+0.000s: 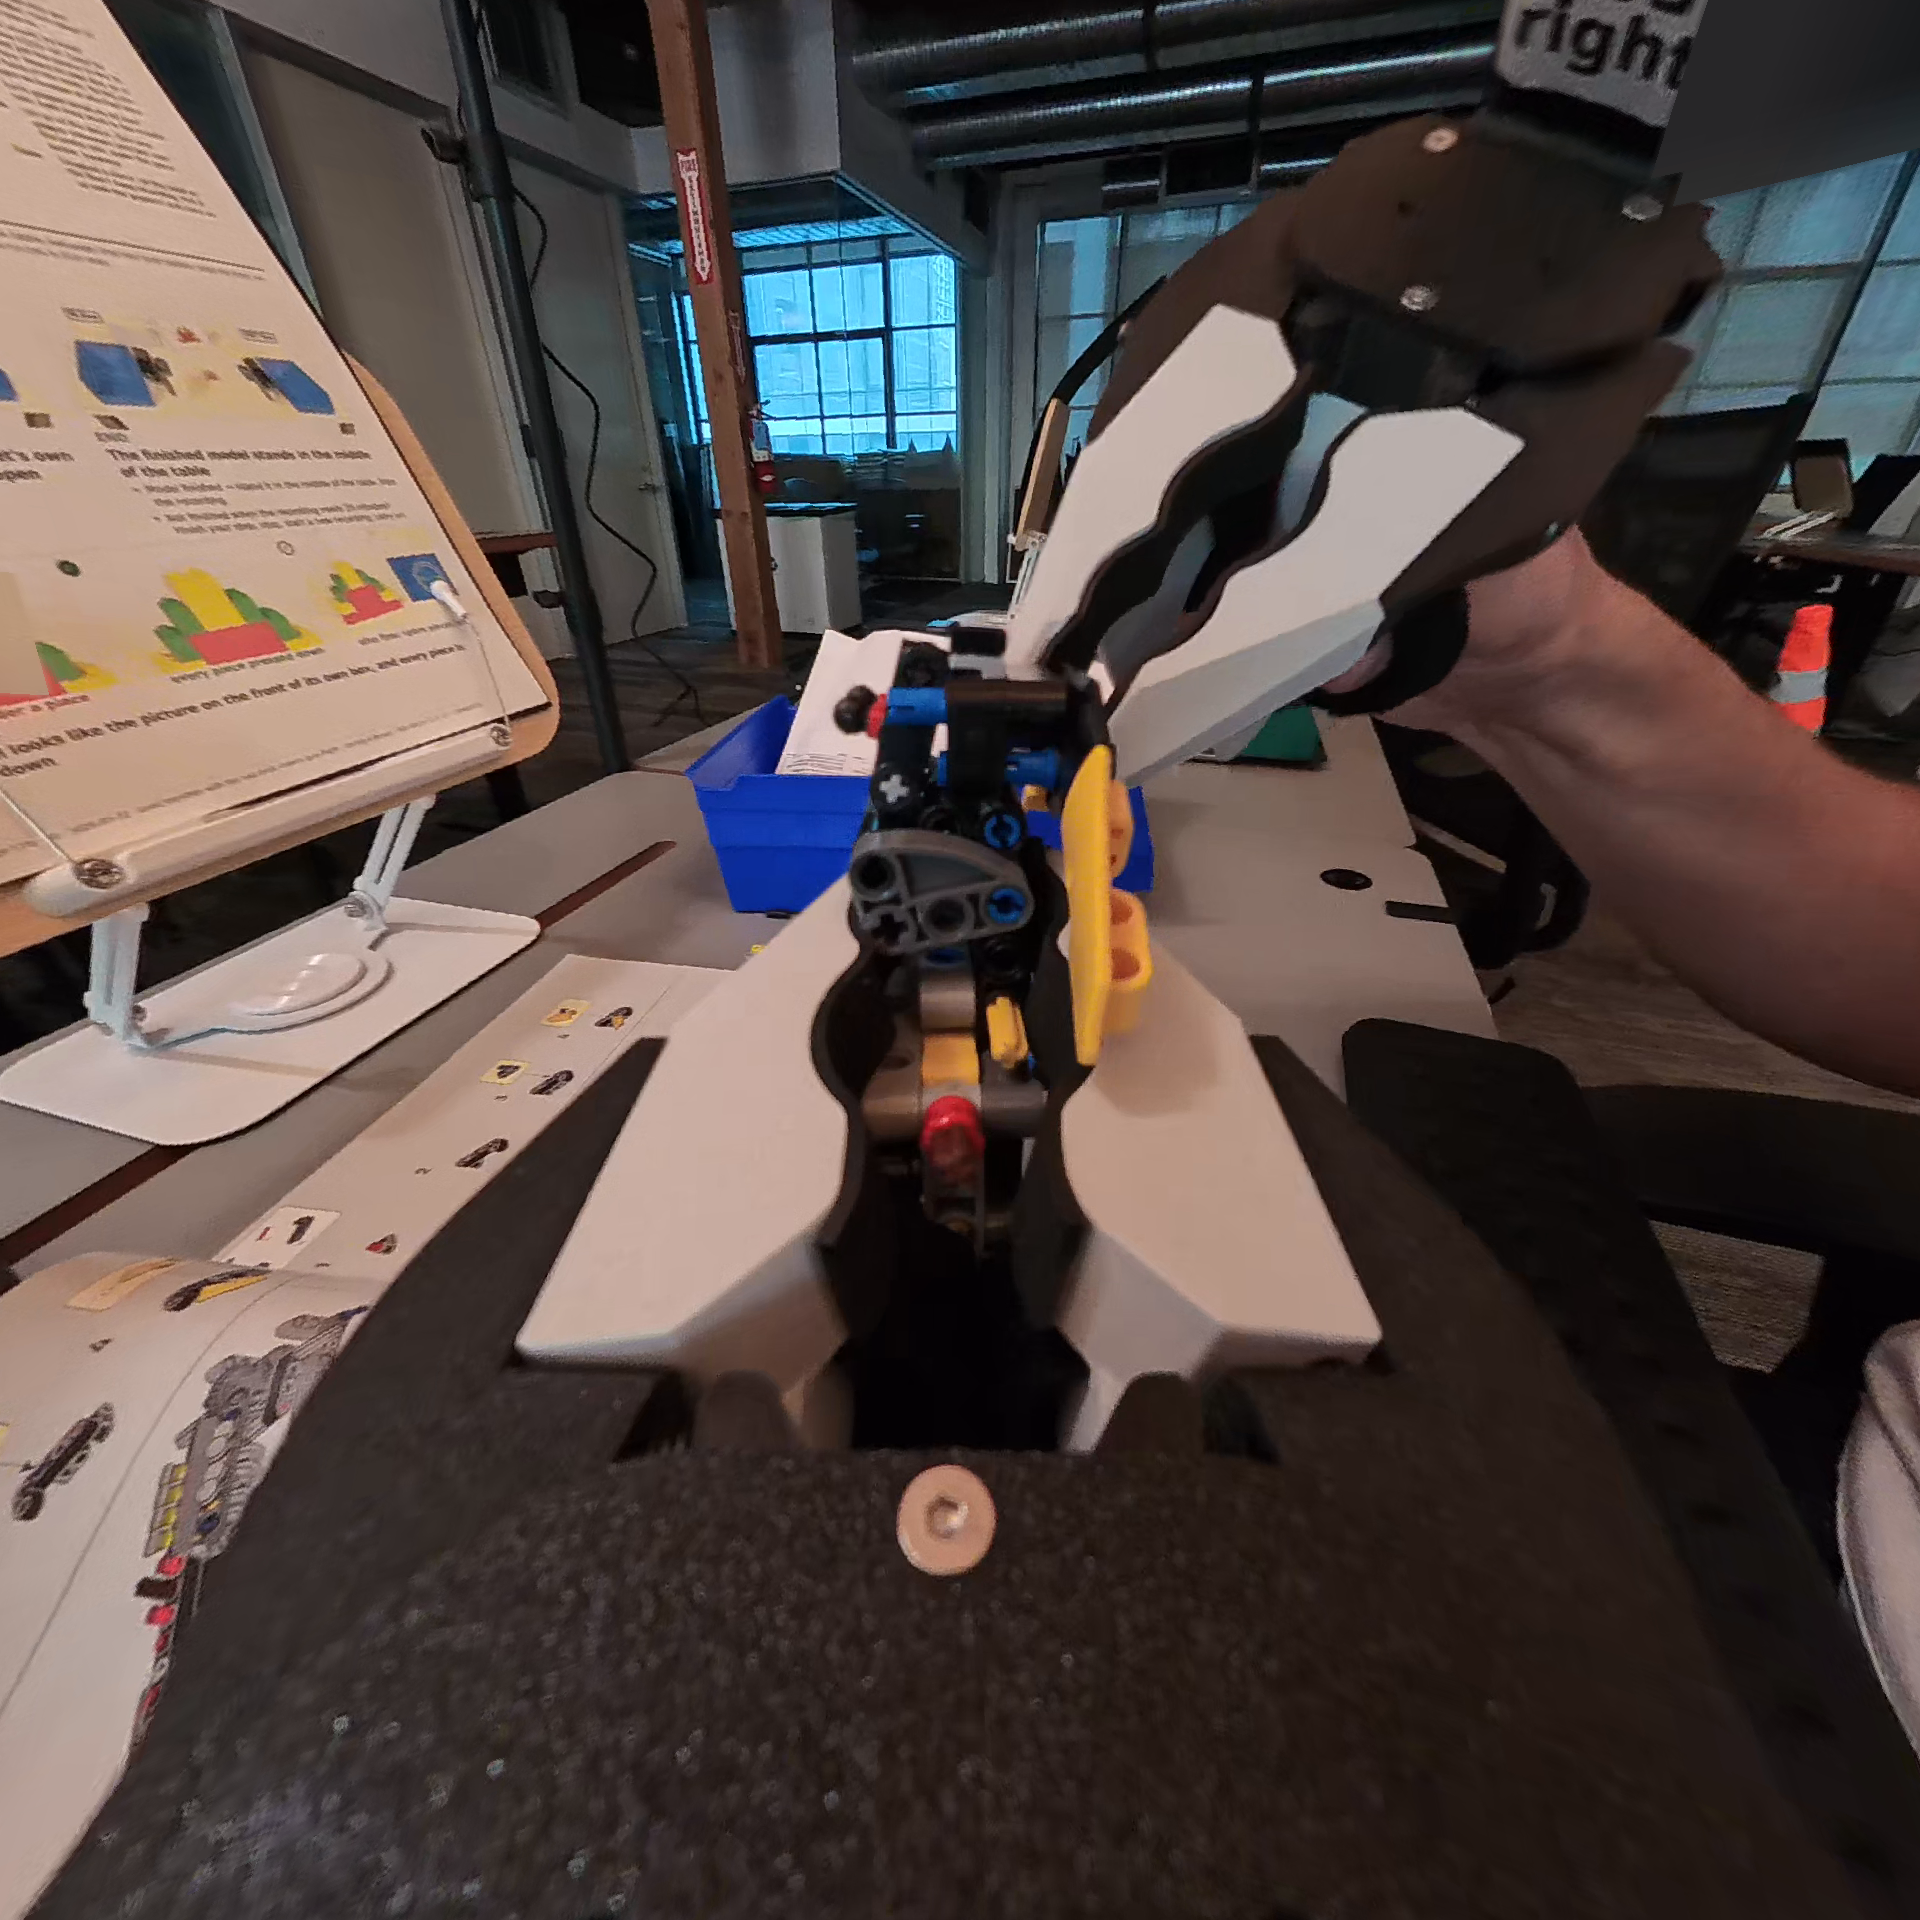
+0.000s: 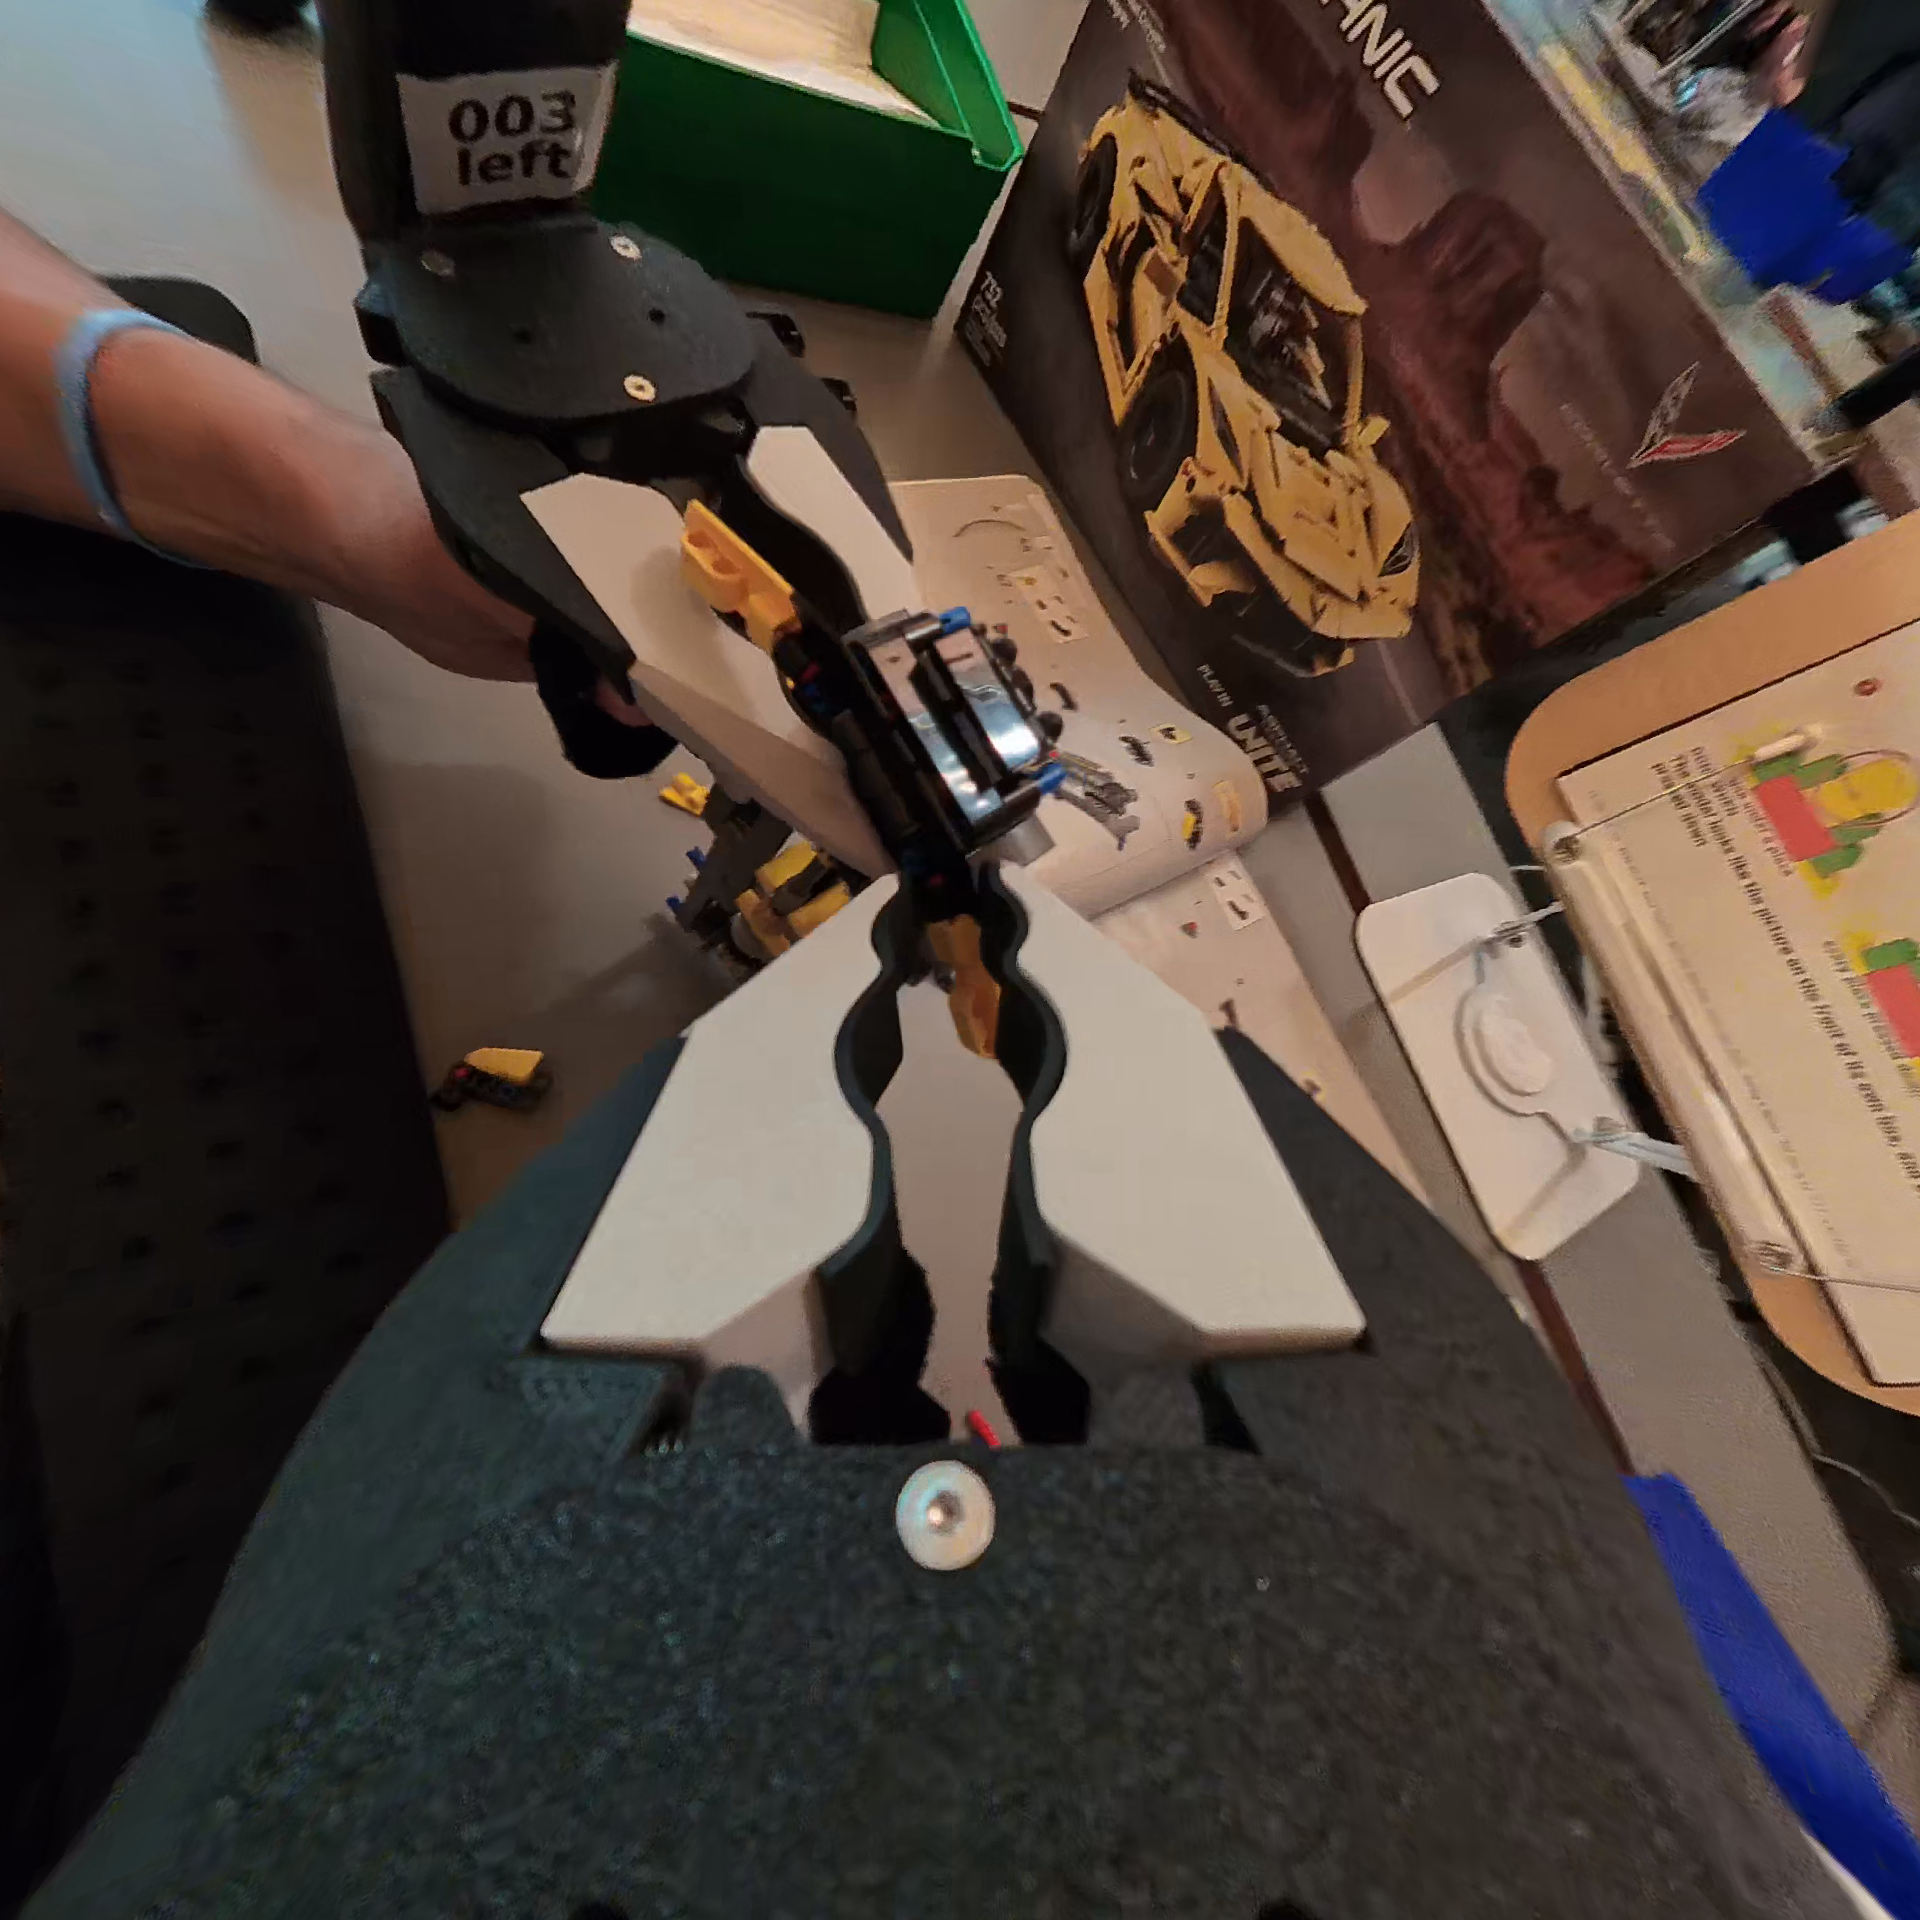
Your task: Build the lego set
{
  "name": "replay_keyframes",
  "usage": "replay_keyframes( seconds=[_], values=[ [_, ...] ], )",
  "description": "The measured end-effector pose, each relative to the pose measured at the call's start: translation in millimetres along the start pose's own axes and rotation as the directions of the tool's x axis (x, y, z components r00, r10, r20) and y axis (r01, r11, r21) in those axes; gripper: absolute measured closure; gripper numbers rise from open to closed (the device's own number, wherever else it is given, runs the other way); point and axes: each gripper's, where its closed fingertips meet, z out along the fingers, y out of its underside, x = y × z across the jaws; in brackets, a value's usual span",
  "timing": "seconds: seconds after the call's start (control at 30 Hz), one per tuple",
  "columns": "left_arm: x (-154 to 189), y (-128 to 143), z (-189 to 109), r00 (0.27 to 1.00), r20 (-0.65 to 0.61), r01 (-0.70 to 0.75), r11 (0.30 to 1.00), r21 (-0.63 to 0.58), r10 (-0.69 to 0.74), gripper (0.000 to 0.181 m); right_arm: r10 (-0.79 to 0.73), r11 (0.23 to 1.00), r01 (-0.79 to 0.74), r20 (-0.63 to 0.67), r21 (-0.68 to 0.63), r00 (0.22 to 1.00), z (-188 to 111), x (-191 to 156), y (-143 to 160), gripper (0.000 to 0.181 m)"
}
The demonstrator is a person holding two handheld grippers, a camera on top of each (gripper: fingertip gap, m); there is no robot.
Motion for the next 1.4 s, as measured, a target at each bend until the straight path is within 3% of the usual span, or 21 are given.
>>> replay_keyframes(
  seconds=[0.17,0.27,0.3,0.4,0.53,0.67,0.8,0.9,1.0,1.07,1.23,1.4],
  values=[
    [4.5,-0.6,-0.9,0.994,-0.097,0.048,0.999,-0.025,-0.051,0.162,0.030,1.000,-0.030,0.055,-0.001,0.998,-0.7,-2.7,-0.3,0.172],
    [-7.6,-4.1,-12.0,0.996,-0.074,0.045,0.998,-0.051,-0.049,0.132,0.020,0.999,-0.019,0.017,-0.051,1.000,2.7,4.1,3.0,0.172],
    [-11.9,-8.0,-19.2,0.996,-0.069,0.048,0.997,-0.058,-0.052,0.131,0.039,0.998,-0.037,0.021,-0.054,0.999,3.7,6.0,3.8,0.172],
    [-20.2,-25.9,-39.5,0.997,-0.037,0.067,0.998,-0.005,-0.067,0.139,0.075,0.997,-0.073,0.066,-0.034,0.995,3.9,5.1,1.7,0.173],
    [-10.8,-26.4,-39.5,0.999,-0.028,-0.023,0.997,-0.074,0.021,0.140,0.048,0.999,-0.046,0.078,-0.028,0.996,7.2,1.6,-4.8,0.173],
    [-6.1,-27.1,-37.3,0.981,0.026,-0.187,0.972,-0.141,0.193,0.164,0.010,1.000,-0.010,0.095,0.003,0.995,9.4,-5.2,-11.6,0.173],
    [-0.3,-26.9,-46.8,0.960,0.014,-0.272,0.943,-0.193,0.280,0.166,0.026,0.995,-0.042,0.180,0.085,0.983,6.2,-17.4,-18.5,0.174],
    [7.1,-26.7,-53.8,0.952,-0.011,-0.303,0.933,-0.196,0.307,0.167,0.094,0.980,-0.144,0.324,0.136,0.941,0.5,-26.6,-24.5,0.170],
    [13.0,-26.5,-58.8,0.936,-0.015,-0.349,0.922,-0.164,0.352,0.167,0.151,0.942,-0.254,0.398,0.219,0.905,-8.6,-16.9,-38.5,0.145],
    [19.3,-26.6,-60.6,0.928,-0.030,-0.371,0.918,-0.142,0.370,0.168,0.201,0.928,-0.324,0.480,0.186,0.854,-6.4,-16.6,-41.2,0.135],
    [27.2,-26.4,-62.7,0.908,-0.048,-0.419,0.898,-0.133,0.416,0.168,0.260,0.906,-0.417,0.689,0.068,0.676,2.8,-32.9,-43.8,0.142],
    [30.8,-26.2,-63.3,0.897,-0.046,-0.442,0.886,-0.140,0.441,0.168,0.258,0.922,-0.385,0.675,0.041,0.691,3.2,-39.6,-44.8,0.149]
  ],
)
